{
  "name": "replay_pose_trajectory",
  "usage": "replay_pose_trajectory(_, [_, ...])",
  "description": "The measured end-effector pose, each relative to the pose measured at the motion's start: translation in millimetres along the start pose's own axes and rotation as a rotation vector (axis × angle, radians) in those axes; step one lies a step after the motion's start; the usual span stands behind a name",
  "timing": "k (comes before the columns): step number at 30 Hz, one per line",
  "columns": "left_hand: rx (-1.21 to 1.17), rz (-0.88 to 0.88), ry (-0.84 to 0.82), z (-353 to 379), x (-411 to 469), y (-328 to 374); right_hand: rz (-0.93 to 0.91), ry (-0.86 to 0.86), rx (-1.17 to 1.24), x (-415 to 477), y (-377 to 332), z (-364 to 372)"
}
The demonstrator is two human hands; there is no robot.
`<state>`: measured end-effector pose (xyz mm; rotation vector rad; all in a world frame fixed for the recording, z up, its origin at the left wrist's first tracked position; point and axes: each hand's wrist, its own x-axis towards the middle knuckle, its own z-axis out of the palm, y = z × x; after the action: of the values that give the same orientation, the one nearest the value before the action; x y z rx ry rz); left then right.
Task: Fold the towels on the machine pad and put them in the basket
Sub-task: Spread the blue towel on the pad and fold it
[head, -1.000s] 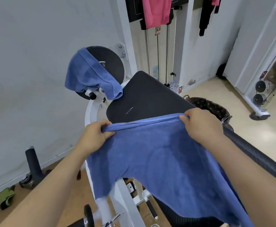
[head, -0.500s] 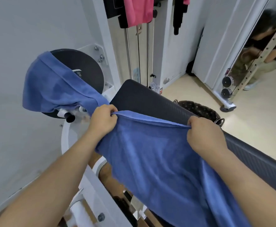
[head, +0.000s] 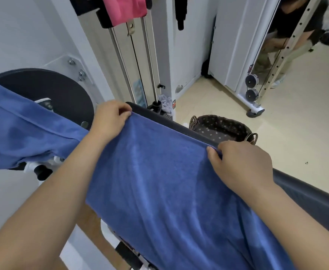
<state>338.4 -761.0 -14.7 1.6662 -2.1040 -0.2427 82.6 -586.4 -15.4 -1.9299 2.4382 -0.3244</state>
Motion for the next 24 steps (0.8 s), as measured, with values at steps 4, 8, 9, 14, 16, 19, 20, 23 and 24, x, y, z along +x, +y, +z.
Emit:
replay_pose_trajectory(4, [-0.007, 0.027, 0.043, 19.5, 23.3, 13.6, 0.034, 0.039, 0.054, -3.3, 1.2, 2.8])
replay_pose_trajectory(8, [-0.120, -0.082, 0.114, 23.2, 19.3, 19.7, 0.040, 0.092, 0.118, -3.4, 3.8, 2.1])
replay_pose_trajectory(9, [-0.139, -0.067, 0.114, 22.5, 11.5, 24.2, 0.030, 0.095, 0.125, -2.9, 5.7, 0.6])
replay_pose_trajectory(14, [-0.219, 0.256, -0.038, 41.4, -102.7, 72.5, -0.095, 0.047, 0.151, -12.2, 20.0, -12.2])
replay_pose_trajectory(16, [-0.320, 0.320, -0.055, 48.8, -168.0, 101.1, -0.204, 0.033, 0.125, -27.5, 30.5, -22.8])
replay_pose_trajectory(19, [-0.466, 0.366, -0.099, 61.8, -247.8, 135.0, -0.311, -0.034, 0.035, -59.3, 52.8, -45.6])
replay_pose_trajectory(20, [-0.485, 0.380, -0.109, 67.8, -267.7, 143.3, -0.317, -0.109, 0.023, -70.2, 61.7, -53.4])
replay_pose_trajectory(23, [-0.508, 0.364, -0.153, 80.6, -313.1, 167.9, -0.280, -0.277, 0.005, -103.8, 87.5, -66.3])
replay_pose_trajectory(24, [-0.517, 0.347, -0.157, 83.5, -324.5, 175.2, -0.263, -0.296, 0.003, -113.7, 93.4, -68.7])
